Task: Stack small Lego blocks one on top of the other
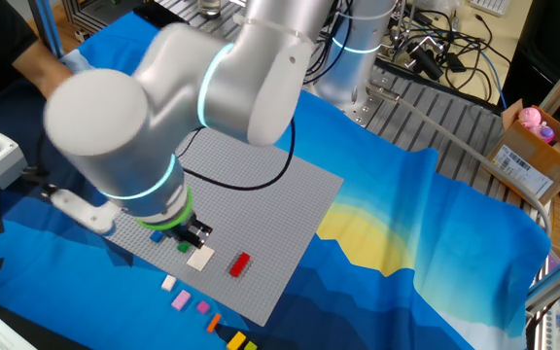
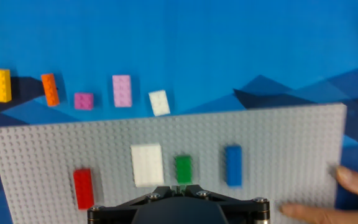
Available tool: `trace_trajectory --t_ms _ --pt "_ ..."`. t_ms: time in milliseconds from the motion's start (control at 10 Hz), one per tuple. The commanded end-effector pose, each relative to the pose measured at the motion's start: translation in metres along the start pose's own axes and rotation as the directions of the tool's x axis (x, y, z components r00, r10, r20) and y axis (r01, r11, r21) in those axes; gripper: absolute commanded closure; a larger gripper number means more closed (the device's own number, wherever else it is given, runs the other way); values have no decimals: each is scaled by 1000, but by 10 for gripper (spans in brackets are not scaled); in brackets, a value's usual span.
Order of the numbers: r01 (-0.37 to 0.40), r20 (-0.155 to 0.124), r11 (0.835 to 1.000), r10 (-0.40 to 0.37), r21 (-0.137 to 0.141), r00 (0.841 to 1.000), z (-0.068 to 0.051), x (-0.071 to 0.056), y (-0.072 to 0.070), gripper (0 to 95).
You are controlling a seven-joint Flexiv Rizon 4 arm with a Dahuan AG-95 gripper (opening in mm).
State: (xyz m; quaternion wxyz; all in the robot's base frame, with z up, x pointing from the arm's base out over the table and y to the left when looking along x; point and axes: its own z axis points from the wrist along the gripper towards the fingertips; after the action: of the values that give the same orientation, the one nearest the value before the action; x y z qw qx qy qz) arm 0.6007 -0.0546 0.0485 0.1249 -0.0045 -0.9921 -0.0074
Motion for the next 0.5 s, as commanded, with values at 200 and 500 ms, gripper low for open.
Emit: trace_trajectory --t_ms 200,500 --pt "9 83 1000 -8 -7 996 -15 19 -7 950" --pt "-3 80 1000 3 -4 997 -17 21 -8 950"
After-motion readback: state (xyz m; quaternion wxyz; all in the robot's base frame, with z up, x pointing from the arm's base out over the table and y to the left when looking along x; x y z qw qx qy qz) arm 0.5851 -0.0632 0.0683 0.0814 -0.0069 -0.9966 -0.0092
